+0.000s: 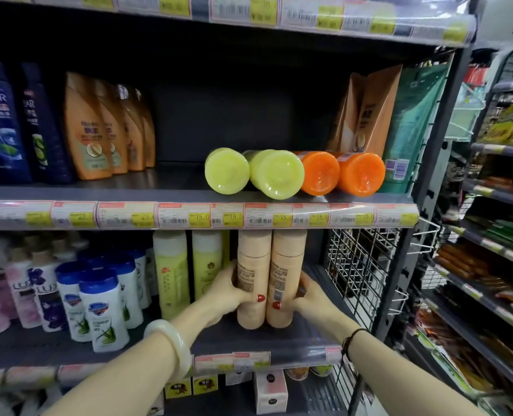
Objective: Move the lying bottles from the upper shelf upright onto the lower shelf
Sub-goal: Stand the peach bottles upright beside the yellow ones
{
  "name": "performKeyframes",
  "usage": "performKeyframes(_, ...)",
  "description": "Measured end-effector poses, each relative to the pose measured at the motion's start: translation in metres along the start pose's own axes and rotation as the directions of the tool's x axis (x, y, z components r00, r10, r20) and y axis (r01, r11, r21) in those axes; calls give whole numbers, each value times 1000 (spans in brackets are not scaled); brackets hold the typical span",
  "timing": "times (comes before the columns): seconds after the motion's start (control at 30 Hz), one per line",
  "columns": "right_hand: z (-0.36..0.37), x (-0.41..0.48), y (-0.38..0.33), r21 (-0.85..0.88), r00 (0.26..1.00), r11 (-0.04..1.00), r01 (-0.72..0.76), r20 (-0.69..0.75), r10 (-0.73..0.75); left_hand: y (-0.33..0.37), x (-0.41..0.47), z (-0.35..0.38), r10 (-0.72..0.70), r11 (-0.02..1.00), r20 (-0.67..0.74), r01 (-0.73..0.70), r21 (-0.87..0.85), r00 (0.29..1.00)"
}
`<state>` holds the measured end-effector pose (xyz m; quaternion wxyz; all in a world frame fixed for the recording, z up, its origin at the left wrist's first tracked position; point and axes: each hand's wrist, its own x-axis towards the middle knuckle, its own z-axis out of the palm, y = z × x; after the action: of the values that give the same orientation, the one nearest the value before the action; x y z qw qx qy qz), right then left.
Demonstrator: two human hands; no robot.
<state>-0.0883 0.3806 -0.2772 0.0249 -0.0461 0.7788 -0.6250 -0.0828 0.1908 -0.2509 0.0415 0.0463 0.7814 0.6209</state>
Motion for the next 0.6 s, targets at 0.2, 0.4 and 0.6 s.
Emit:
performKeyframes(0.2,2,20,15,9,999,1000,-5,42,5,-8,13,9,-51,999,-87,52,9,995)
performKeyframes(0.4,6,38,18,-6,998,1000,-4,60,4,-8,17,12,-84,996,-170,84,-5,982)
performKeyframes(0.6,5,44,21,-28,998,999,-35,52,37,-5,19,14,-77,994,-167,88,60,983)
